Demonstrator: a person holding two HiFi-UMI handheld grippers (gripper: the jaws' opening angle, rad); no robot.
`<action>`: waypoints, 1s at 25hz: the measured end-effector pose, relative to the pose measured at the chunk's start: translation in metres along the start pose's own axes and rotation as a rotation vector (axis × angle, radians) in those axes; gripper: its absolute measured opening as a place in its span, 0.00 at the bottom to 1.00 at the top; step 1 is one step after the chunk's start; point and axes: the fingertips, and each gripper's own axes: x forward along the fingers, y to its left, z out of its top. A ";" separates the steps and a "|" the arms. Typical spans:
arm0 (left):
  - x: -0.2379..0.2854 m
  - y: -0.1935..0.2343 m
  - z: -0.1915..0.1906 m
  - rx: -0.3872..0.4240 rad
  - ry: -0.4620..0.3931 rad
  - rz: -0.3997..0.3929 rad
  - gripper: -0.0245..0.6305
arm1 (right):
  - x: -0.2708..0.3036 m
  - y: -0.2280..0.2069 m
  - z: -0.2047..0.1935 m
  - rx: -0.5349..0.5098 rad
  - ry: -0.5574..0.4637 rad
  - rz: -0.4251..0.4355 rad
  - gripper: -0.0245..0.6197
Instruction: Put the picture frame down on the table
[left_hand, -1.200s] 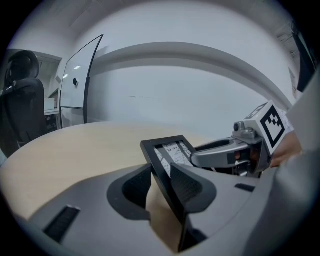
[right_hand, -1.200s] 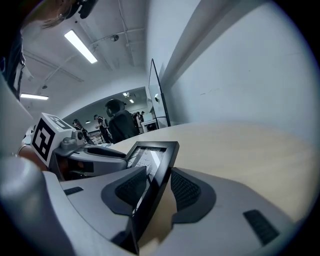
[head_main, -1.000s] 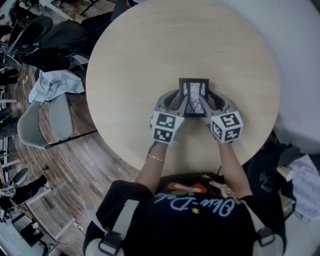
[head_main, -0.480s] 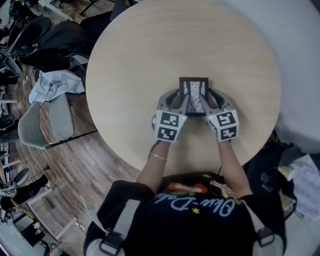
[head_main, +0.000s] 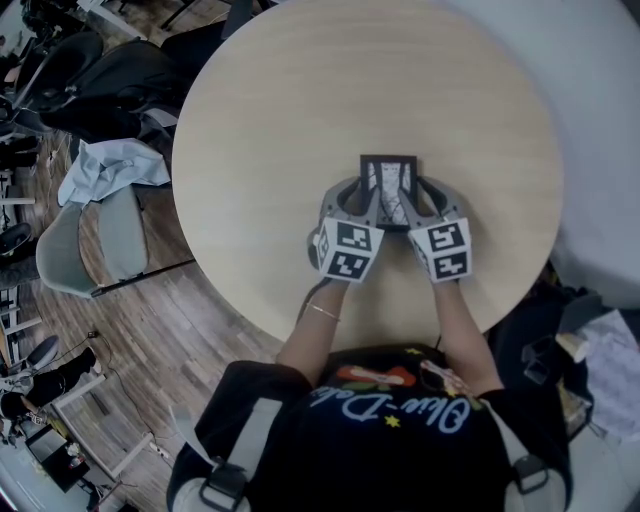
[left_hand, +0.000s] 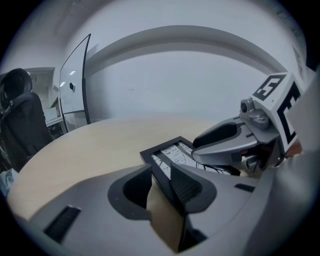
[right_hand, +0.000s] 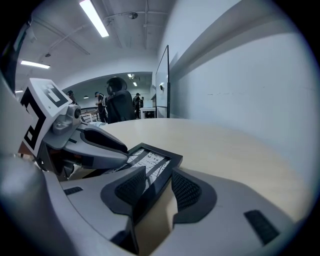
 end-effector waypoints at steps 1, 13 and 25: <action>0.001 0.000 0.001 0.009 0.003 0.004 0.20 | 0.000 0.000 -0.001 -0.009 0.005 -0.003 0.25; 0.001 -0.003 -0.002 0.033 0.016 -0.013 0.20 | 0.001 0.003 -0.004 -0.070 0.021 0.019 0.25; -0.049 0.013 0.047 0.017 -0.206 -0.039 0.20 | -0.035 -0.006 0.036 0.004 -0.166 0.000 0.13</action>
